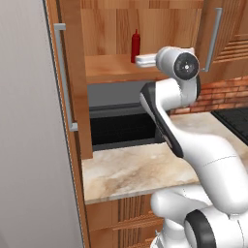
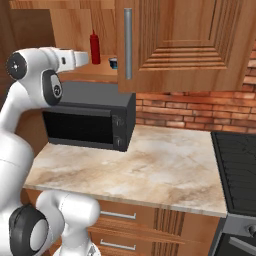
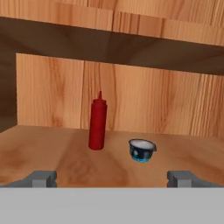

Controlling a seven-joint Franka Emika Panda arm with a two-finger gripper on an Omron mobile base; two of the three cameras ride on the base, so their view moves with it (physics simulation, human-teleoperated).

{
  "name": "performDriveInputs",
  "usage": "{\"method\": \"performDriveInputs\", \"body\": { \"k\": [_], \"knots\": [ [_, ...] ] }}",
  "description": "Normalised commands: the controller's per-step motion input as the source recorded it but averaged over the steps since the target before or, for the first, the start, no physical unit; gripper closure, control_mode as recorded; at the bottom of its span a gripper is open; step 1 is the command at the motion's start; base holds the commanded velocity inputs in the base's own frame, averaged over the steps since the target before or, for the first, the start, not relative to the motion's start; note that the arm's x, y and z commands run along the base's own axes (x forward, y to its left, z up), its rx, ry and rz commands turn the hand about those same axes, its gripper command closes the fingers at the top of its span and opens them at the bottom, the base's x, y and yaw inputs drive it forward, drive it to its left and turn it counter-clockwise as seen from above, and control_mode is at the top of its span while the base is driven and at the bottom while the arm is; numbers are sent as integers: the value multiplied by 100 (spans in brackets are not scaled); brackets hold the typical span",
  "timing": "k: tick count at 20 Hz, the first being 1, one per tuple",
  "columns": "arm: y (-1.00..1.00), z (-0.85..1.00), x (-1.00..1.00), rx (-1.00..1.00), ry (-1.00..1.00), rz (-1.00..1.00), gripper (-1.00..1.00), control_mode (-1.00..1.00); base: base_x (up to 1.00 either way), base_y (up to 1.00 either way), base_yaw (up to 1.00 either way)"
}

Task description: The dining table condiment station is running low on ketchup. Refill the condiment station by opening the cabinet and taking the ketchup from the cabinet and placing it on the dining table.

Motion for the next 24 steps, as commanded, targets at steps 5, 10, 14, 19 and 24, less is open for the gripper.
{"method": "performDriveInputs", "body": {
  "k": [5,10,14,19,24],
  "knots": [
    [21,0,35,0,0,0,-100,-100,0,0,0],
    [27,0,23,0,0,-1,-100,-100,0,0,0],
    [14,0,13,0,0,-4,-100,-100,0,0,0],
    [1,0,12,0,0,-3,-100,-100,0,0,0],
    [0,0,28,4,0,0,-100,-100,0,0,0]
  ]
}}
